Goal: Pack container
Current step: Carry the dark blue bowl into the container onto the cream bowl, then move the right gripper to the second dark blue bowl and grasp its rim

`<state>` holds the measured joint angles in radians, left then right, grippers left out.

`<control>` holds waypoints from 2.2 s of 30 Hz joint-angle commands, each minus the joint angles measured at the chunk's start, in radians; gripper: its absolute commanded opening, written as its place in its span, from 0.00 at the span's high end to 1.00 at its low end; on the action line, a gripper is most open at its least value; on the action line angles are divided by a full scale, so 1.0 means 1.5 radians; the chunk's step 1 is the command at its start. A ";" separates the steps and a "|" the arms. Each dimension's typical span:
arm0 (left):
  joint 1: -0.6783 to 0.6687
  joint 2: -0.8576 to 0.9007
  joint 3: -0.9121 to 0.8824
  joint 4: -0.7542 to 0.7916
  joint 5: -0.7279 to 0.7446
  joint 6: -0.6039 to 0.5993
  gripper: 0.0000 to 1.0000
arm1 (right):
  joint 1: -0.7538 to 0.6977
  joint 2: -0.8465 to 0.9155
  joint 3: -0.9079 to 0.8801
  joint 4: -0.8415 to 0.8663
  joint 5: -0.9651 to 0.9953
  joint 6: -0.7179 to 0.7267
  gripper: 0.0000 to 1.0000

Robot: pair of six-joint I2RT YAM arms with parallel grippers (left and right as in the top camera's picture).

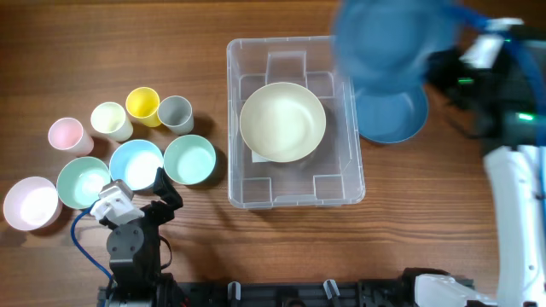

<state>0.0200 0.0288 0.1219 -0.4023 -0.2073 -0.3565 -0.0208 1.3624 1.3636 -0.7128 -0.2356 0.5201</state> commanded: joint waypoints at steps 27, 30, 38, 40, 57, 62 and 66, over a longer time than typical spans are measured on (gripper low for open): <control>0.003 -0.006 -0.002 0.002 0.011 0.006 0.00 | -0.018 0.099 0.001 -0.011 0.142 -0.094 0.41; 0.003 -0.006 -0.002 0.002 0.011 0.006 0.00 | -0.093 0.133 -0.020 -0.014 0.140 -0.078 0.37; 0.003 -0.006 -0.002 0.002 0.011 0.006 0.00 | -0.123 0.315 -0.029 -0.037 0.111 -0.080 0.37; 0.003 -0.006 -0.002 0.002 0.011 0.006 0.00 | -0.123 0.347 -0.029 -0.039 0.111 -0.062 0.41; 0.003 -0.006 -0.002 0.002 0.011 0.006 0.00 | -0.123 0.385 -0.029 -0.035 0.097 -0.032 0.78; 0.003 -0.006 -0.002 0.002 0.011 0.006 0.00 | -0.123 0.386 -0.030 -0.037 0.099 -0.032 0.68; 0.003 -0.006 -0.002 0.002 0.011 0.006 0.00 | -0.123 0.386 -0.040 -0.033 0.094 -0.025 0.74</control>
<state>0.0200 0.0288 0.1219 -0.4026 -0.2070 -0.3565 -0.2092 1.9320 1.3281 -0.7700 -0.0856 0.4679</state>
